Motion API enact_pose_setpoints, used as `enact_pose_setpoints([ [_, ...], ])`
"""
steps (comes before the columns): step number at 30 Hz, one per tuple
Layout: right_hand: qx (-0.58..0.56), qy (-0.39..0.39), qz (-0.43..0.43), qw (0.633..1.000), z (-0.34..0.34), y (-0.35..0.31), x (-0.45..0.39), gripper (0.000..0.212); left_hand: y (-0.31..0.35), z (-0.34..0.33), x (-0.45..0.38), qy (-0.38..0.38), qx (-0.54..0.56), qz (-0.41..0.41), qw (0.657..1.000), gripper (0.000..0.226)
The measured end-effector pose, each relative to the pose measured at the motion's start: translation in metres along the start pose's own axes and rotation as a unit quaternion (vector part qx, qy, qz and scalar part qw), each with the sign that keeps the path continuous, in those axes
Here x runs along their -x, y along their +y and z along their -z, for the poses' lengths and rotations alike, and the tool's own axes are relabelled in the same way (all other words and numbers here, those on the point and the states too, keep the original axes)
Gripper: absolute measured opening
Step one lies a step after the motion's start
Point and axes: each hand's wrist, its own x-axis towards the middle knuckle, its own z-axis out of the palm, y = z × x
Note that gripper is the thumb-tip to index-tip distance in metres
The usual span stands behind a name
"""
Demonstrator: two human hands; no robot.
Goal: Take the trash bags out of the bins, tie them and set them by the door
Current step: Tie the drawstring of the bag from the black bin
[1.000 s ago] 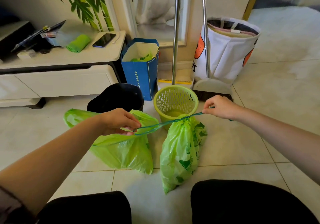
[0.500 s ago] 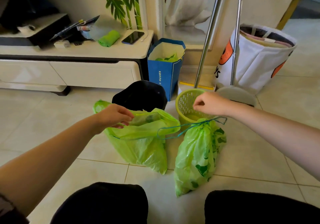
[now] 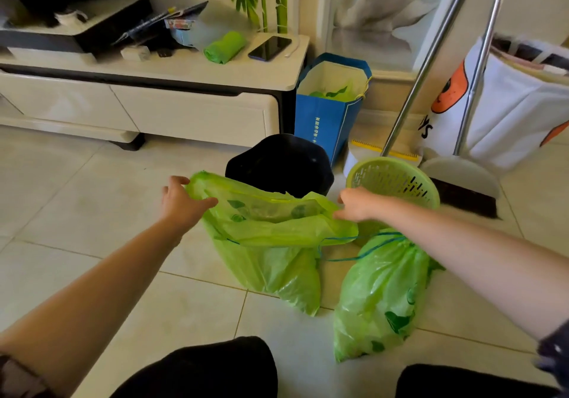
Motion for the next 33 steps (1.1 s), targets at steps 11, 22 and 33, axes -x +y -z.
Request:
enact_pose_setpoints([
  [11, -0.144, 0.049, 0.003, 0.988, -0.001, -0.015, -0.006, 0.024, -0.011, -0.006, 0.017, -0.164, 0.17, 0.154, 0.959, 0.098],
  [22, -0.278, 0.102, -0.004, 0.955, 0.027, -0.012, 0.025, 0.02, 0.008, 0.035, 0.007, -0.053, 0.335, 0.121, 0.933, 0.008],
  [33, -0.121, -0.018, 0.025, 0.992, 0.014, -0.022, 0.037, 0.031, -0.019, 0.007, 0.046, -0.179, 0.279, 0.18, 0.926, 0.067],
])
